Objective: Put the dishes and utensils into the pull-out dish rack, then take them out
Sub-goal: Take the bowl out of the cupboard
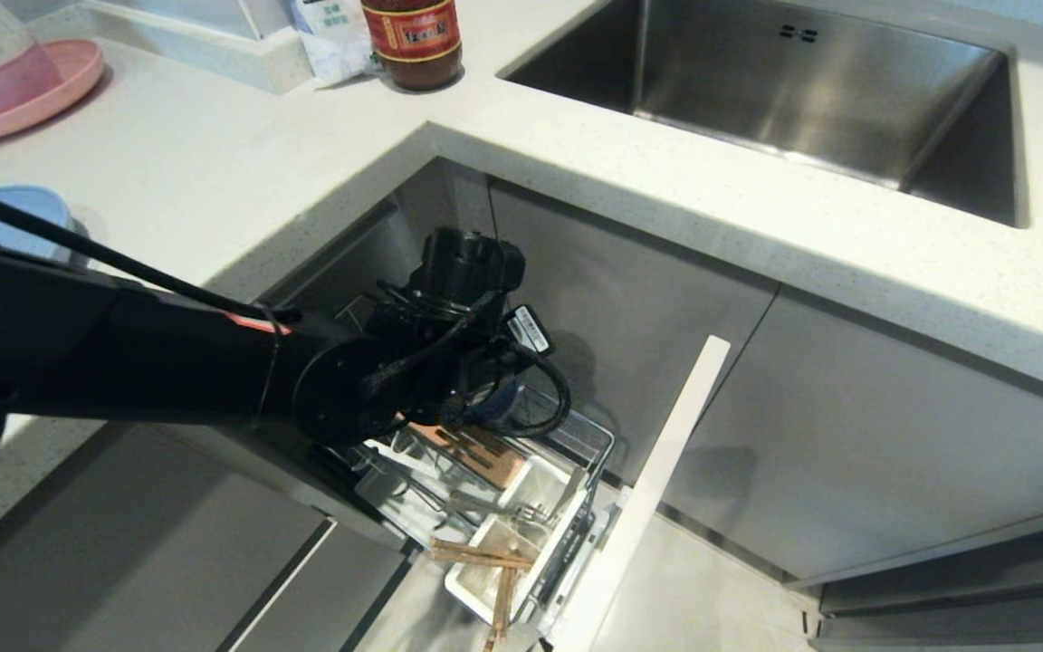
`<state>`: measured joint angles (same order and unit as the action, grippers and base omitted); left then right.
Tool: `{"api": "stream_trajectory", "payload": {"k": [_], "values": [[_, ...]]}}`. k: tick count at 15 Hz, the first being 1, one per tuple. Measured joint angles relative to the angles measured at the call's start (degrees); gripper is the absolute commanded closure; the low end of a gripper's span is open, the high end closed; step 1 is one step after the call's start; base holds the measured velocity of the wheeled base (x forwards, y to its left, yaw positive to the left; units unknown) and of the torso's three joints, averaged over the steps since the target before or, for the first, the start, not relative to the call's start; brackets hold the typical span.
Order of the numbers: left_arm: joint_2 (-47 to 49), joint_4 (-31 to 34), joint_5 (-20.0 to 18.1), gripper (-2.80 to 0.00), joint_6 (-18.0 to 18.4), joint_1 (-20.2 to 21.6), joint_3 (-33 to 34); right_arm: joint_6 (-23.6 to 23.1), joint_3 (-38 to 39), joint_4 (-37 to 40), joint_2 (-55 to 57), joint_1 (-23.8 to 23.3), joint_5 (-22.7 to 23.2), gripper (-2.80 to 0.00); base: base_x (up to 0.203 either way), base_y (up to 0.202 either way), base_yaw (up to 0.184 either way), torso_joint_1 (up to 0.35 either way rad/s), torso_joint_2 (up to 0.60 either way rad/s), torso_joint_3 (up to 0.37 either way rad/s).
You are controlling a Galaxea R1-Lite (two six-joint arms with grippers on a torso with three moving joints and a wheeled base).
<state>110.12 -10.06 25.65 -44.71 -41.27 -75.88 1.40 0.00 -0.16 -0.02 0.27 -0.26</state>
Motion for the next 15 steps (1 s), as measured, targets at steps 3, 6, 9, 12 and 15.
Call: {"api": "stream_trajectory", "payload": {"k": [3,6,9,12,15], "values": [[-2.49,0.17,-0.02,0.0,0.11,-0.69,0.47,0.01,0.0,0.0,0.0,0.0,-0.01,0.0,0.0,0.0,0.0,0.0,0.0,0.0],[-5.02,0.35,0.37,0.0,0.16,-2.04,0.97,0.01,0.0,0.0,0.0,0.0,0.01,0.0,0.0,0.0,0.0,0.0,0.0,0.0],[-9.24,1.43,0.96,0.0,0.17,-4.74,1.77,0.01,0.0,0.01,0.0,0.0,0.0,0.0,0.0,0.0,0.0,0.0,0.0,0.0],[-15.42,3.63,1.46,0.0,0.25,-8.36,2.23,0.01,0.0,0.0,0.0,0.0,0.01,0.0,0.0,0.0,0.0,0.0,0.0,0.0],[-22.33,4.9,2.32,0.0,2.39,-10.35,2.1,-0.01,0.0,0.0,0.0,0.02,0.01,0.0,0.0,0.0,0.0,0.0,0.0,0.0]]}}
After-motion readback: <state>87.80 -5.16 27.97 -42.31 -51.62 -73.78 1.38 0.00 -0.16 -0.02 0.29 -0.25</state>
